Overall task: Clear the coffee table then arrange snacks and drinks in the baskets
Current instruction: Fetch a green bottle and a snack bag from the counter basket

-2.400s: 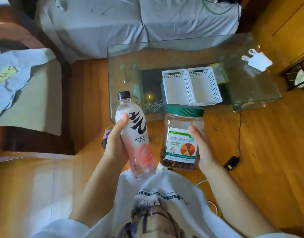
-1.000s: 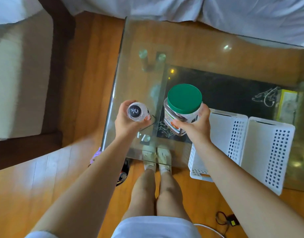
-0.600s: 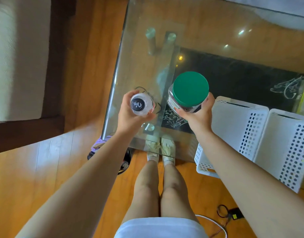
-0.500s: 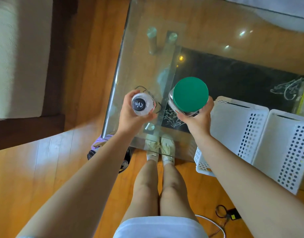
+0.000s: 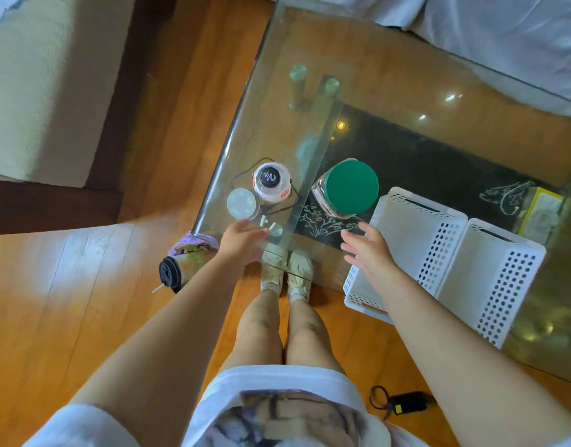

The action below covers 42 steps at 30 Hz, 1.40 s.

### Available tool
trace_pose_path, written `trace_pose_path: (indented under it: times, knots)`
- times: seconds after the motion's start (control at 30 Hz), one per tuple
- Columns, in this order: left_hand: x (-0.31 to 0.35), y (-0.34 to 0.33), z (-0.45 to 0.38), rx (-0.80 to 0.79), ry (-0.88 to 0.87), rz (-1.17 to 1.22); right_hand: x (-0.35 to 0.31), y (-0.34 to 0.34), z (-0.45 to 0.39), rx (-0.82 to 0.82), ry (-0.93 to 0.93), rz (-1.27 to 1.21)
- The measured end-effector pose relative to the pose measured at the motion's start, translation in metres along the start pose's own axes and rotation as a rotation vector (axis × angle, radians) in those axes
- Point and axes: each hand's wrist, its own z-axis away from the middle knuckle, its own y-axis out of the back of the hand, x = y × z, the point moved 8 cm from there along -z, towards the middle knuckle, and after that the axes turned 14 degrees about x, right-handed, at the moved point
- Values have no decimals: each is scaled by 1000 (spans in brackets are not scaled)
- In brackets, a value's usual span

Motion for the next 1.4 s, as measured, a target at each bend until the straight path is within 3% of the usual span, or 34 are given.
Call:
trace_pose_path:
  times: [0.2,0.43,0.67,0.87,1.07,1.4]
  knots:
    - [-37,38,59,-41,61,163,5,31,55,-7,41,164]
    - [-100,114,113,91,111,320,4,18,111,-99,99,422]
    - [-224,189,152,343,350,750,23,-70,169,-267,298,910]
    - [-348,211,194,531,625,1133,59,-169,254,-510,548,1232]
    - [-460,220,234,570,818,1353,122,-227,332,-616,606,1297]
    - [-571,307,234,564,844,1439,210,-264,400,-566,604,1346]
